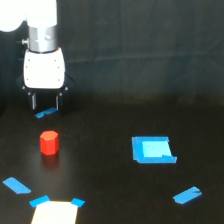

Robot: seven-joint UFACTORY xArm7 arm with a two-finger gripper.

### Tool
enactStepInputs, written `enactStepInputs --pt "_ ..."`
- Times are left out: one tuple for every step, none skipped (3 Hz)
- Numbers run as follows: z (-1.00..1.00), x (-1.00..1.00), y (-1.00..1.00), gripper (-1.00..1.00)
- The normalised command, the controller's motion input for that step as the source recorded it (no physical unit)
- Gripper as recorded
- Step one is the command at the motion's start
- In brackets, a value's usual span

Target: Pick up the red object from the table

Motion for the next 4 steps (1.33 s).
enactStepInputs --pt "-0.66 -0.05 -1.00 0.28" --pt "-1.00 -0.20 -1.00 -0.74" --pt "-0.18 0.22 -1.00 0.39" --pt "-0.40 0.28 -1.00 0.36"
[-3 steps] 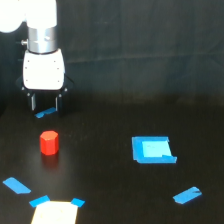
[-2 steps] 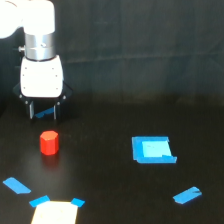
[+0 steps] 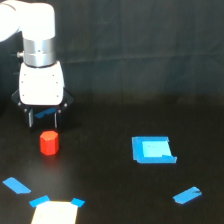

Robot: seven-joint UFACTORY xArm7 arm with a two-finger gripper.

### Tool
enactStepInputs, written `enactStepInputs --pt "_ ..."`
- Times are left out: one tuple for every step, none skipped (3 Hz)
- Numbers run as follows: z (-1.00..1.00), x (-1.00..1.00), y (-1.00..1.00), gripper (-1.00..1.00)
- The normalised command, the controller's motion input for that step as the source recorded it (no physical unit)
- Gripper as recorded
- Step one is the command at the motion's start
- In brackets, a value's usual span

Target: Pick up the red object from the table

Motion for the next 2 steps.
enactStepInputs --pt "-0.92 0.16 -0.48 -0.31" --pt "-0.55 0.32 -1.00 0.59"
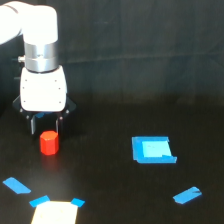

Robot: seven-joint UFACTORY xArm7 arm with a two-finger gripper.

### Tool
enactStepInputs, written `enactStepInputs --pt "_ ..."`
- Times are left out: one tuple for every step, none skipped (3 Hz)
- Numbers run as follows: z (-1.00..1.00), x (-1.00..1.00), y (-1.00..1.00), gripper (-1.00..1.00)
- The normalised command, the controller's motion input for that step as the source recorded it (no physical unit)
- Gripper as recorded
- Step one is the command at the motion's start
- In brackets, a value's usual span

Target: Pick up the red object from the table

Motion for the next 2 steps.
enactStepInputs --pt "-1.00 0.22 -1.00 1.00" --pt "-0.72 0.29 0.05 -0.93"
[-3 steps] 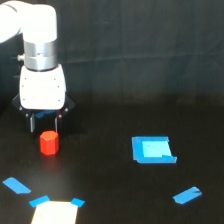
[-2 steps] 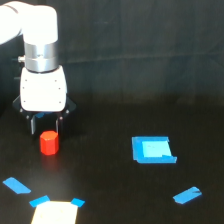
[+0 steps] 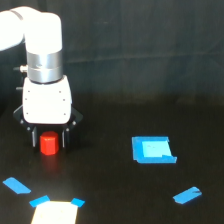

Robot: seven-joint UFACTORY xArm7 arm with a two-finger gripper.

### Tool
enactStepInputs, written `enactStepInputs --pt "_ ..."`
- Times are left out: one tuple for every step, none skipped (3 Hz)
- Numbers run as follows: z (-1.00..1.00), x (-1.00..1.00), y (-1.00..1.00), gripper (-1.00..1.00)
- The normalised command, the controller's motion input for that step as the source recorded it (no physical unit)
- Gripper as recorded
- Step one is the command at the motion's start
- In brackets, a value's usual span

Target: Pick up the red object from the table

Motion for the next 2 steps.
enactStepInputs --pt "-0.66 0.18 -0.06 -1.00" --pt "0.17 0.47 0.17 -1.00"
